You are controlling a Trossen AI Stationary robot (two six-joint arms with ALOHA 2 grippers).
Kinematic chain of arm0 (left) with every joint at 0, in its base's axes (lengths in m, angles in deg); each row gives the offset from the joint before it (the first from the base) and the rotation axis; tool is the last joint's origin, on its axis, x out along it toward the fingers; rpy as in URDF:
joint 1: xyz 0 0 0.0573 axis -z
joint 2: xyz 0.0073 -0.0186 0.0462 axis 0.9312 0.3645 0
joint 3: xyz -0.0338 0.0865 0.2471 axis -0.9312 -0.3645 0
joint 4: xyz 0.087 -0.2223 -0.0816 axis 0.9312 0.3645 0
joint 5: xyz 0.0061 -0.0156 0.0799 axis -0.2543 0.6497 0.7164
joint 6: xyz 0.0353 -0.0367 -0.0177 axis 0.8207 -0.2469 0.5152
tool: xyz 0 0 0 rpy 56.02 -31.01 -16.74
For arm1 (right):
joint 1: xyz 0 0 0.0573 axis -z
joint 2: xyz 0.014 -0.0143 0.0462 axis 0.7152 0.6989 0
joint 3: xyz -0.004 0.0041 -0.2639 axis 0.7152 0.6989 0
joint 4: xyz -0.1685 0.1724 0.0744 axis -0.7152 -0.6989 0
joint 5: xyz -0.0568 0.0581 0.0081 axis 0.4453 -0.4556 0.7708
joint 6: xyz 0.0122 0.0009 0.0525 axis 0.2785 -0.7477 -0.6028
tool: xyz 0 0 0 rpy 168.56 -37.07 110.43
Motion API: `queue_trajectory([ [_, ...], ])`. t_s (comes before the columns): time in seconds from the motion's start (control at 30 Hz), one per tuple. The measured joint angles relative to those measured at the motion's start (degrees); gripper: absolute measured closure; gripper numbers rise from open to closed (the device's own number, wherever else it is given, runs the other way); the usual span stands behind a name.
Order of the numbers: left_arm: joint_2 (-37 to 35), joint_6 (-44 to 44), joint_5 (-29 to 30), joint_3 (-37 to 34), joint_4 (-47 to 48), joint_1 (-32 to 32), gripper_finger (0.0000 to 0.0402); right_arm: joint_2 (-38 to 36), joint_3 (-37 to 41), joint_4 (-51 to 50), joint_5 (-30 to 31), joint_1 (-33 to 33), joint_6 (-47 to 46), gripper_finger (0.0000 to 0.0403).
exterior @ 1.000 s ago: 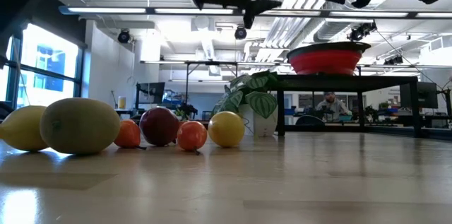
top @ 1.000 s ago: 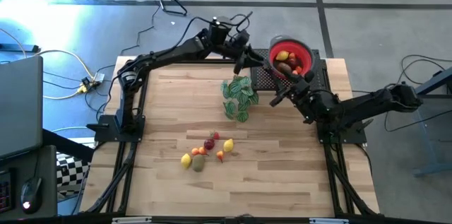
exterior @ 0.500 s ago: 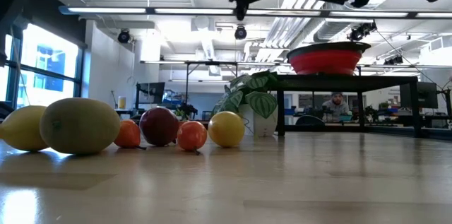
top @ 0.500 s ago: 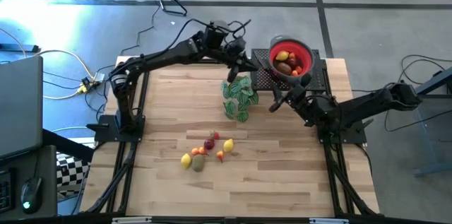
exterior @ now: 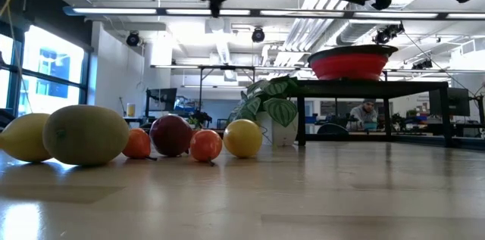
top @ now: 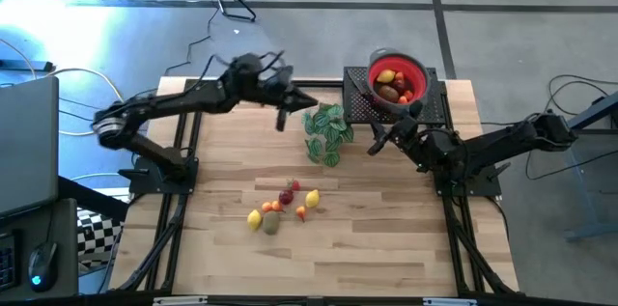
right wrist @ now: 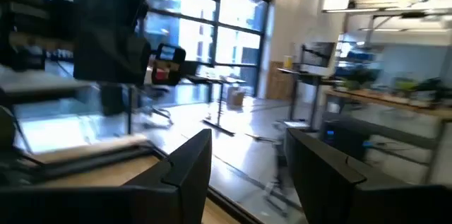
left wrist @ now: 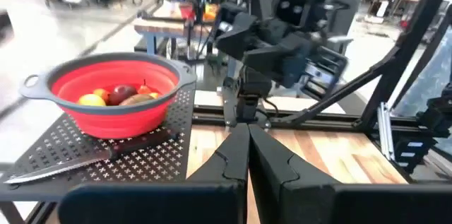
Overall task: Pick & Place Fruit
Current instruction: Put the strawberry into the red colander
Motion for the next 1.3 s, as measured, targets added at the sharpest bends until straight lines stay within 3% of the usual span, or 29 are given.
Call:
queue_trajectory([
  [0.3, -14.39, -1.74, 4.74, -15.81, -4.94, 0.0, 0.0401, 0.31, 0.0, -3.54, -16.13, 3.81, -8.3, 0.0231],
  [0.67, -28.02, -5.67, 3.9, -24.33, 0.47, 0.24, 0.0401, 0.31, 0.0, -10.83, -40.85, 6.17, -10.3, 0.0231],
  [0.9, -32.85, -7.55, 3.96, -25.49, 6.11, 4.98, 0.0401, 0.31, 0.0, -11.57, -39.36, 6.45, -11.4, 0.0231],
  [1.1, -32.68, -6.27, 4.06, -25.49, 8.25, 10.63, 0.0401, 0.31, 0.0, -12.16, -39.39, 6.43, -11.4, 0.0231],
  [1.3, -31.03, -4.53, 4.24, -25.52, 10.46, 11.67, 0.0401, 0.32, 0.0, -12.67, -39.44, 6.43, -11.41, 0.0231],
])
